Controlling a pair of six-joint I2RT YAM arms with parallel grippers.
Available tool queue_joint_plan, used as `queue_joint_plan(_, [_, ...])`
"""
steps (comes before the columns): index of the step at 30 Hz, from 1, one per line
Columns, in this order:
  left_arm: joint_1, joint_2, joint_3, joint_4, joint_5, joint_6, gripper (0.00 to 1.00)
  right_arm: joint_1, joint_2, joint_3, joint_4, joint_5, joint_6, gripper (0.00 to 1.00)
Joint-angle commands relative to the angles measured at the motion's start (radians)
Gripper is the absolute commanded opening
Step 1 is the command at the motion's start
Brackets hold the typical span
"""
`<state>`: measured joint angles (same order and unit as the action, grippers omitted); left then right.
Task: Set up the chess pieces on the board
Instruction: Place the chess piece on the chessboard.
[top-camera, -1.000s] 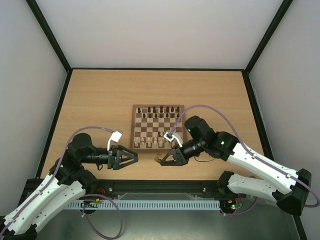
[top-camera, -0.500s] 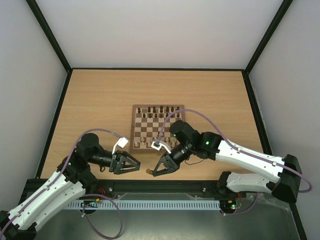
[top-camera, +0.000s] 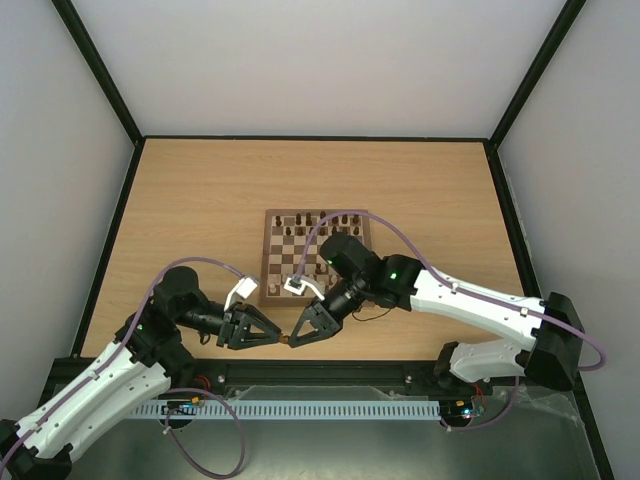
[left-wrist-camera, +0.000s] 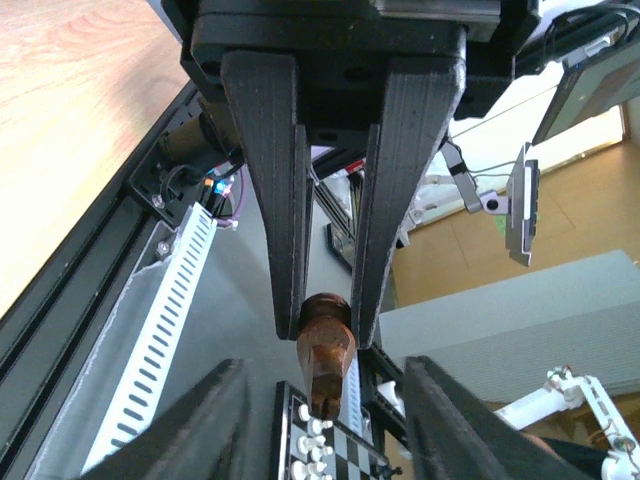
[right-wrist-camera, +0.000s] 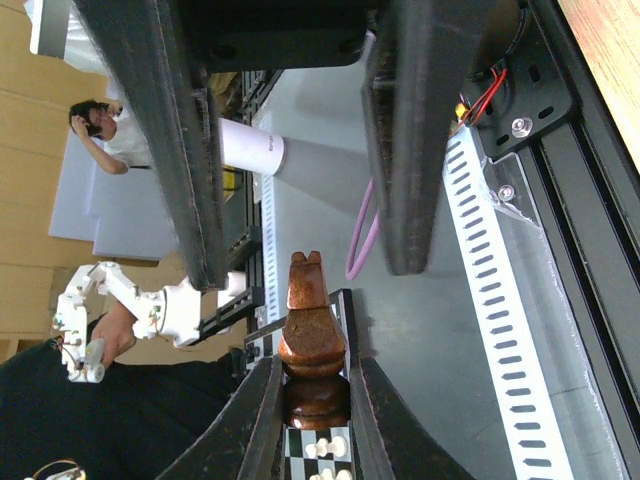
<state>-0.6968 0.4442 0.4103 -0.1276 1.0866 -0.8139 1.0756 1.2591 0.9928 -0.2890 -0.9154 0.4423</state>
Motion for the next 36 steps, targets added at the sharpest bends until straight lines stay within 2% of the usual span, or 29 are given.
queue_joint_plan(1, [-0.004,-0.001,-0.005,-0.015,0.035,0.016,0.38,0.007,0.017,0.036,-0.002,-0.028,-0.026,0.15])
queue_joint_plan(10, [-0.004,-0.004,-0.002,-0.033,0.029,0.021,0.35,0.007,0.027,0.040,0.001,-0.019,-0.030,0.15])
queue_joint_plan(12, [-0.005,-0.004,-0.002,-0.035,0.028,0.022,0.31,0.008,0.026,0.041,0.002,-0.018,-0.032,0.15])
queue_joint_plan(16, [-0.006,-0.003,-0.001,-0.040,0.029,0.023,0.14,0.007,0.026,0.039,0.006,-0.013,-0.031,0.15])
queue_joint_plan(25, [-0.006,-0.006,0.008,-0.053,0.008,0.022,0.13,0.007,0.029,0.039,0.010,-0.004,-0.031,0.15])
queue_joint_plan(26, [-0.006,-0.006,0.011,-0.054,0.003,0.022,0.12,0.008,0.031,0.040,0.010,-0.002,-0.030,0.18])
queue_joint_plan(28, [-0.006,0.001,0.028,-0.076,-0.022,0.030,0.11,0.007,0.030,0.044,-0.001,0.016,-0.029,0.33])
queue_joint_plan(33, [-0.006,0.030,0.087,-0.140,-0.088,0.058,0.08,0.008,0.006,0.061,-0.063,0.086,-0.043,0.46])
queue_joint_plan(36, [-0.006,0.053,0.127,-0.186,-0.137,0.082,0.07,0.005,-0.010,0.068,-0.112,0.157,-0.047,0.59])
